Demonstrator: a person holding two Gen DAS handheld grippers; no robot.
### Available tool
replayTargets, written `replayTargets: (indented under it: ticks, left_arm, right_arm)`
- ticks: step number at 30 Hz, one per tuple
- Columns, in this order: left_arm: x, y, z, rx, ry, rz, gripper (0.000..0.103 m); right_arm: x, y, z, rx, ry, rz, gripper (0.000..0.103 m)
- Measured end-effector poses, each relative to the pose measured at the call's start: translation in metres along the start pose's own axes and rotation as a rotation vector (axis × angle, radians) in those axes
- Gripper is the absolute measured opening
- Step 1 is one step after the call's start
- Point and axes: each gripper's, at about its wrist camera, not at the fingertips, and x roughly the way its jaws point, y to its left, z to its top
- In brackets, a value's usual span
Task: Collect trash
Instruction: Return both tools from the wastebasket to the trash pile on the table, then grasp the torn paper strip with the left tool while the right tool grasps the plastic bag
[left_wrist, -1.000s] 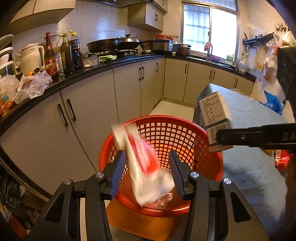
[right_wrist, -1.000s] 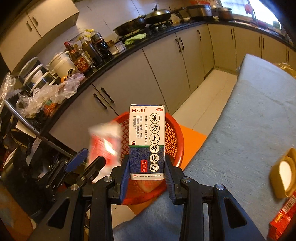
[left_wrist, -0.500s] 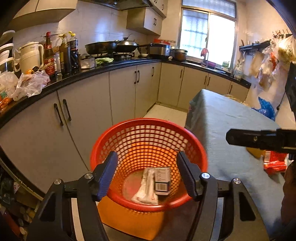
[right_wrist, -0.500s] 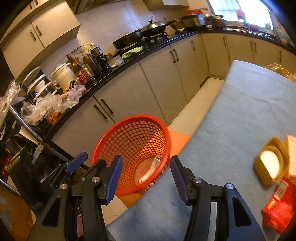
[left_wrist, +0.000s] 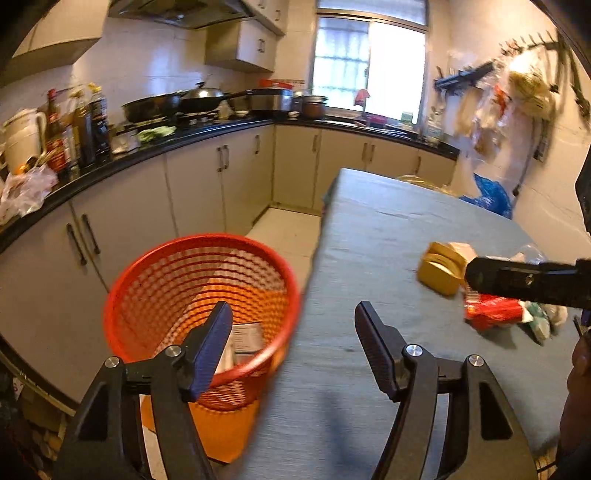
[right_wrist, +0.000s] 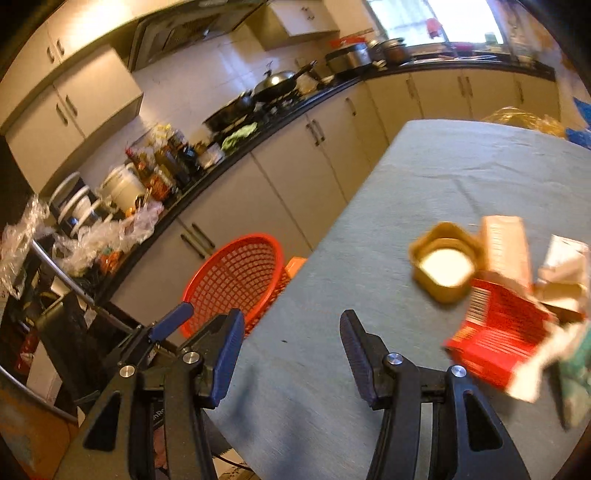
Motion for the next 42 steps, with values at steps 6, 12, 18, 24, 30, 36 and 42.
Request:
replayTargets:
  ticks: [6, 12, 18, 24, 30, 36, 42]
  left_arm:
    - [0.000, -0.046, -0.002, 0.065, 0.007, -0.077, 0.072]
    - [-0.006, -0.103, -0.008, 0.170, 0.002, -0.154, 0.076]
    - [-0.008, -0.163, -0.016, 0.320, -0.001, -0.206, 0.084]
    - [0.004, -0.208, -0.030, 0.467, 0.007, -0.211, 0.088]
    - [0.027, -0.237, -0.035, 0.607, -0.001, -0.122, 0.088]
    - [0.048, -0.254, -0.025, 0.649, -0.015, -0.070, 0.087]
    - [0.062, -0.249, -0.015, 0.604, 0.031, -0.088, 0.033]
  right_arm:
    - [-0.058, -0.040, -0.021, 0.067, -0.103, -0.087, 0.058]
    - [-0.118, -0.081, -0.041, 0.128, -0.201, -0.202, 0.058]
    - [-0.161, -0.116, -0.054, 0.206, -0.277, -0.274, 0.058]
    - [-0.181, -0.141, -0.062, 0.272, -0.304, -0.309, 0.058]
    - [-0.190, -0.159, -0.072, 0.314, -0.313, -0.316, 0.058]
    - [-0.195, -0.173, -0.078, 0.344, -0.319, -0.312, 0.058]
    - [-0.200, -0.186, -0.082, 0.365, -0.325, -0.332, 0.058]
